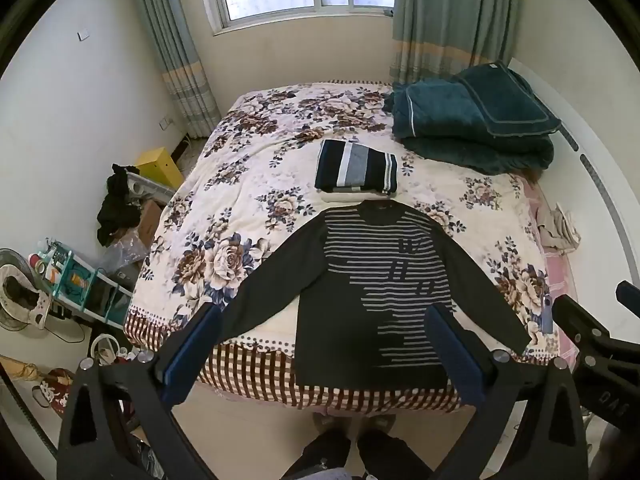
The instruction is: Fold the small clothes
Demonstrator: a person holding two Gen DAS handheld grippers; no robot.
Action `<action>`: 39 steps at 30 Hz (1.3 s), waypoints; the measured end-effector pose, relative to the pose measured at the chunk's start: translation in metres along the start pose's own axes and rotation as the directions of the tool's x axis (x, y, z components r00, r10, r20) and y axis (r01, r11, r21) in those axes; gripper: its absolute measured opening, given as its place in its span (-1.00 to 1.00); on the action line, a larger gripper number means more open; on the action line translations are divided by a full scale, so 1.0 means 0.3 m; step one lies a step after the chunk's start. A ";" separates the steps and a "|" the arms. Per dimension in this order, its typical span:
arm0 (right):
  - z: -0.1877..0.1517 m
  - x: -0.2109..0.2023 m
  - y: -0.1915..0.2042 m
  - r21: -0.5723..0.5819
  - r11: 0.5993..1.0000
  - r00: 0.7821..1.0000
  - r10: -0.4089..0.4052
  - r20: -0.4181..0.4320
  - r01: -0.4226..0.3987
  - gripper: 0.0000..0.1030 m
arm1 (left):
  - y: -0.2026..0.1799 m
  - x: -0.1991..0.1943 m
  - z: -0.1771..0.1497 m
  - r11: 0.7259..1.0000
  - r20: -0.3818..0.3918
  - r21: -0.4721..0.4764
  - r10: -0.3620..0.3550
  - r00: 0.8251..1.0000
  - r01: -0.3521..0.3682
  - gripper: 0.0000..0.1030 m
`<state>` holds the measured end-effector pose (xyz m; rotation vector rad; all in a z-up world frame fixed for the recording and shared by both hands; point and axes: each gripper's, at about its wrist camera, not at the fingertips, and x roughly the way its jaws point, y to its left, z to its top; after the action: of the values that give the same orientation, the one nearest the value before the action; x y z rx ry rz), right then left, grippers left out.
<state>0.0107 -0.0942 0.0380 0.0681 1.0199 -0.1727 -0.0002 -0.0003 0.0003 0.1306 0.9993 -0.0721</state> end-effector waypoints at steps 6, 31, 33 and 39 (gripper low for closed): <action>0.007 0.002 -0.005 0.003 1.000 1.000 -0.003 0.002 0.003 1.00 | 0.008 0.002 0.001 1.000 -0.002 -0.012 -0.017 1.000 0.017 1.00; 0.073 -0.042 0.005 -0.006 1.000 1.000 0.004 0.018 -0.004 1.00 | -0.009 -0.033 0.066 1.000 0.024 -0.016 -0.013 1.000 0.013 1.00; 0.071 -0.042 0.002 -0.007 1.000 1.000 0.006 0.018 -0.006 1.00 | -0.011 -0.036 0.068 1.000 0.024 -0.017 -0.017 1.000 0.017 1.00; 0.069 -0.043 0.003 -0.007 1.000 1.000 0.006 0.021 -0.006 1.00 | -0.026 -0.043 0.066 0.999 0.028 -0.021 -0.026 0.999 0.027 1.00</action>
<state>0.0216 -0.0947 0.0599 0.0632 0.9991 -0.1643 0.0085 -0.0108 0.0212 0.0965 0.9737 -0.0873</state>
